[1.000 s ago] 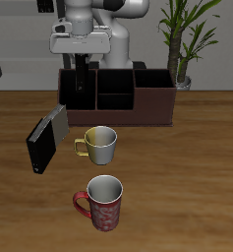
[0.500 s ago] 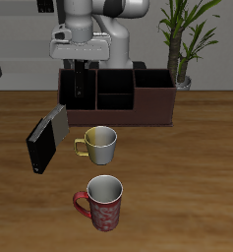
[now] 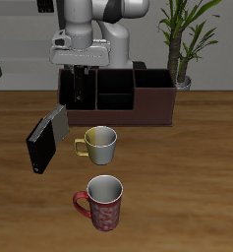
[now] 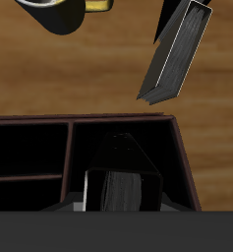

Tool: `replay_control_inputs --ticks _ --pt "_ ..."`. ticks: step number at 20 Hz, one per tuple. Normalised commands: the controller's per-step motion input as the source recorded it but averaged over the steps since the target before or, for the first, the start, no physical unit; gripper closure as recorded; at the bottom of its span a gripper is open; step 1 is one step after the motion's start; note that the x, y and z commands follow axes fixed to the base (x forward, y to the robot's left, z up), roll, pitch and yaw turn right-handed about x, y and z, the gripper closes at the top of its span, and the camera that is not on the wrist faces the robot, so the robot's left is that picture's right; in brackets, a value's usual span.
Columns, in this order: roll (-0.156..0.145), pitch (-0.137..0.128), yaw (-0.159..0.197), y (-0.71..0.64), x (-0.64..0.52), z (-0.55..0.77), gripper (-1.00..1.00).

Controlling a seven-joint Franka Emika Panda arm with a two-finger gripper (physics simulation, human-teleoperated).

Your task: Place the left black book into the back desk caddy's left compartment and place the yellow book into the back desk caddy's right compartment and place the right black book into the back desk caddy's right compartment

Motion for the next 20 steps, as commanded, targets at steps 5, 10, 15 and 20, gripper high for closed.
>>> replay_control_inputs --ticks 5,10,15,20 --pt "-0.013 0.004 -0.012 -0.06 0.01 -0.08 1.00" --pt "-0.025 0.024 -0.006 -0.09 -0.01 -0.22 1.00" --pt "0.003 0.005 0.007 -0.03 -0.05 -0.13 1.00" --pt "-0.009 0.025 0.022 0.02 0.02 -0.22 1.00"
